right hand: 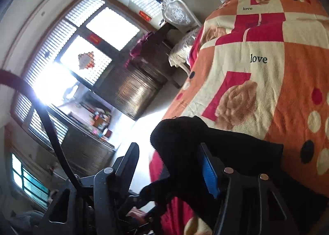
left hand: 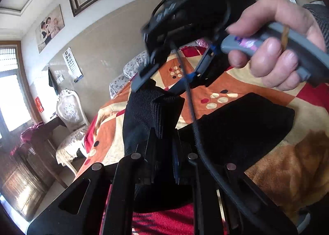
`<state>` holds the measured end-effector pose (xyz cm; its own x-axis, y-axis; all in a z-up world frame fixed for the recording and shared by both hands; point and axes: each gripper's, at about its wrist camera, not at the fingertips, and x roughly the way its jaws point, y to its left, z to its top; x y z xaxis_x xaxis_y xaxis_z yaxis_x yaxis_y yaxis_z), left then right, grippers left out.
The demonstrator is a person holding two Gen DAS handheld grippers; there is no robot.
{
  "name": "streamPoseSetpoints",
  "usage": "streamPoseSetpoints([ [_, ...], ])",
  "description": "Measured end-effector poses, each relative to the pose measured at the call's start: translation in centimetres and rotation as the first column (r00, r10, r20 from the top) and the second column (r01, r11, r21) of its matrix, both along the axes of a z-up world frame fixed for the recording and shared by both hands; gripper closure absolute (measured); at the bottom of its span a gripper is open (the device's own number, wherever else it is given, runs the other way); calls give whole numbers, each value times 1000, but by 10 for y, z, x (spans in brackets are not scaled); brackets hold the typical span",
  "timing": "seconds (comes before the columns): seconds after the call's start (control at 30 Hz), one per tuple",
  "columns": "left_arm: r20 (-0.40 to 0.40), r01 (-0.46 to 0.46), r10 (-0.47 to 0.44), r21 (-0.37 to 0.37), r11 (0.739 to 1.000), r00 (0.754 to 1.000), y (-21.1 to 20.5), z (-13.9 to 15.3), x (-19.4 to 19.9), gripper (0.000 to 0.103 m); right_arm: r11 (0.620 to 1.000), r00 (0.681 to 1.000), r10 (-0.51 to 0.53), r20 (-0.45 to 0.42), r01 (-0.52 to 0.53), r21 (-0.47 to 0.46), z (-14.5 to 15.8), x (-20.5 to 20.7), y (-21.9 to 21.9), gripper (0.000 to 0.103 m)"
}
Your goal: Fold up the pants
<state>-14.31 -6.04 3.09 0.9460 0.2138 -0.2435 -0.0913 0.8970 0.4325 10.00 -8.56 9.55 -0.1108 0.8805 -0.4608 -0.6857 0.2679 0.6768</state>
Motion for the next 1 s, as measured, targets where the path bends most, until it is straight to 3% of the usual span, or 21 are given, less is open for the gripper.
streamPoseSetpoints([
  [0.03,1,0,0,-2,1000,1000,1,2,-1,91,999,1000,-3,24,4,-36,-2,3,8,58],
  [0.07,-2,1,-1,-8,1000,1000,7,4,6,91,999,1000,1,25,0,-51,-4,5,12,80],
  [0.1,-11,7,-7,-18,1000,1000,8,5,8,91,999,1000,5,11,-5,-54,-7,9,14,90],
  [0.17,-14,24,-24,-36,999,1000,8,9,8,91,999,1000,1,5,-1,-49,-10,12,11,94],
  [0.3,-39,70,-71,-36,997,997,-13,10,14,91,999,1000,-19,25,20,-32,-8,13,-16,95],
  [0.53,-149,191,-201,-77,978,968,-59,-1,37,91,986,989,-138,-54,132,-102,-40,31,-88,96],
  [0.7,-180,232,-252,-124,965,951,-79,0,48,91,975,971,-211,-111,201,-92,-56,39,-140,97],
  [1.0,-199,229,-260,-164,959,945,-90,0,61,91,969,962,-241,-126,231,-88,-57,40,-158,97],
])
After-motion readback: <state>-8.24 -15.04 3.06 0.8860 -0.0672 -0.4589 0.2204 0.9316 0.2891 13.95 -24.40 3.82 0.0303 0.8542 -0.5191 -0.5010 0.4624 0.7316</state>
